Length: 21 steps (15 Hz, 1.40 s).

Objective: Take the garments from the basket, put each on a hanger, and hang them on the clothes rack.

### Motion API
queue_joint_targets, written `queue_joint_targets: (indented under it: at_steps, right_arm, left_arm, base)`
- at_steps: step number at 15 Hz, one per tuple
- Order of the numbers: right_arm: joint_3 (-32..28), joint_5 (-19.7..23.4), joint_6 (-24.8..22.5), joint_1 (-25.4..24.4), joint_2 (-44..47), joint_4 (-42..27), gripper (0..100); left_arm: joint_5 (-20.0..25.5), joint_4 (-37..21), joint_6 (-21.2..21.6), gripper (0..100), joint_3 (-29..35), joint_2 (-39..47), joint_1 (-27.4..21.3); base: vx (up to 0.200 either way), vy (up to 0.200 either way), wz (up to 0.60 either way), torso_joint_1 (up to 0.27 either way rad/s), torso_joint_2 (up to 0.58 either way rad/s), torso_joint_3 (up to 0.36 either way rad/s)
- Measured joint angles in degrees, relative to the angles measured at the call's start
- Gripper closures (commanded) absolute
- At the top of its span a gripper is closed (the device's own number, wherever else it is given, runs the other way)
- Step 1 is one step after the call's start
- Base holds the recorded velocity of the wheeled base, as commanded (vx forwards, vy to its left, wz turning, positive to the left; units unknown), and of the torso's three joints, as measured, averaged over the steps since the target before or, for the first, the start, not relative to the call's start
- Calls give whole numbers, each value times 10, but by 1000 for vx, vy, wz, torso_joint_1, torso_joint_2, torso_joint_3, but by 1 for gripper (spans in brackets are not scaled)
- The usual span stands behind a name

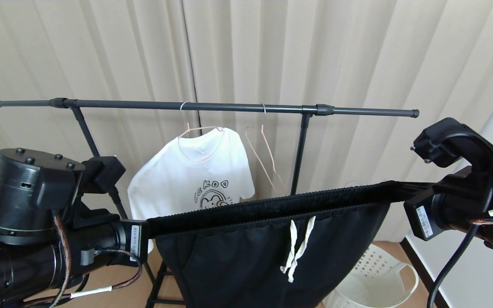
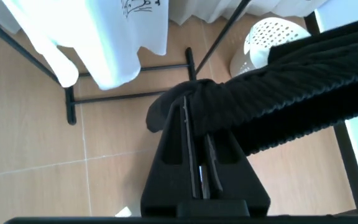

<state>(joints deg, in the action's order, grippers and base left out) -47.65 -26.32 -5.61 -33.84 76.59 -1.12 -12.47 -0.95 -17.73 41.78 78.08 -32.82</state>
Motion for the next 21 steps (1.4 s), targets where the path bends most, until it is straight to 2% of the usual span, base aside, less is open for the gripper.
queue_joint_targets:
  at_steps: [3, 8, 11, 14, 18, 21]
  right_arm:
    - [0, -4, -3, -15, -3, -49, 100]
    - [6, 5, -2, -125, -18, -118, 100]
    - [18, 54, 0, -177, -20, -121, 100]
    - [34, 133, 2, -192, -23, -102, 100]
    - [44, 170, 9, -207, -29, -69, 100]
    - [45, 172, 53, -232, -27, -38, 100]
  left_arm:
    - [4, 2, 1, 100, 59, 31, 0]
    - [16, -2, 0, 100, 223, 132, 0]
    - [17, -4, 1, 100, 315, 196, -2]
    - [19, -5, -7, 100, 396, 253, -6]
    - [19, -8, -12, 100, 476, 313, -24]
    - [18, -45, -15, 100, 542, 352, -37]
  base:
    - [0, 0, 0, 0, 0, 0]
    - [0, 0, 0, 0, 0, 0]
    - [0, 0, 0, 0, 0, 0]
    - [0, 0, 0, 0, 0, 0]
    - [0, 0, 0, 0, 0, 0]
    - [0, 0, 0, 0, 0, 0]
